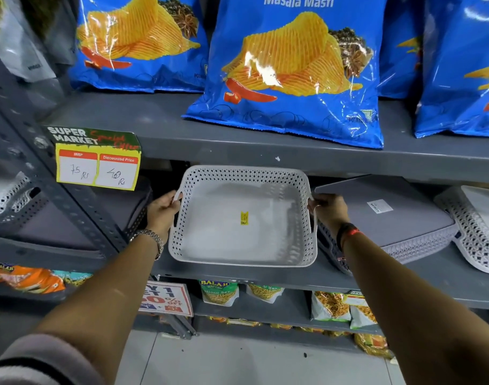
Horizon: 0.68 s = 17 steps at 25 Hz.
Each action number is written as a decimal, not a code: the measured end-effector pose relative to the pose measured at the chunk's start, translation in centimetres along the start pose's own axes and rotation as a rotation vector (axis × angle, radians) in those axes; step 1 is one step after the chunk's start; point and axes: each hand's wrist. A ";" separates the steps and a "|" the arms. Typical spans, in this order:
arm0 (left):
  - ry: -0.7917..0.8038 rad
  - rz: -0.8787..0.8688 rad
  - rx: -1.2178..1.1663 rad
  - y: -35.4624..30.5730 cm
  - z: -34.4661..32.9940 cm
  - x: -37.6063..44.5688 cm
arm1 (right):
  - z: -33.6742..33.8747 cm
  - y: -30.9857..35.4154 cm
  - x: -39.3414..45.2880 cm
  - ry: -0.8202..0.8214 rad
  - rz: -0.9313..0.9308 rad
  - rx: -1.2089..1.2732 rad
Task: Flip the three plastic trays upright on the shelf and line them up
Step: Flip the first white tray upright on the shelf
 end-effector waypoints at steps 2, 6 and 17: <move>-0.019 0.038 0.017 0.5 0.1 1.0 | -1.1 -0.9 0.7 0.096 0.037 -0.125; -0.071 0.098 -0.004 1.3 0.4 2.4 | -2.6 -1.0 1.1 0.145 0.046 -0.148; -0.068 -0.163 0.316 2.3 0.9 4.3 | -1.7 -1.8 -0.6 -0.035 0.074 -0.149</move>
Point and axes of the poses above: each hand's wrist, its own x-axis towards the middle knuckle, its own z-axis out of the back of the hand, y = z × x, and after that the axes turned 4 degrees about x, right-handed
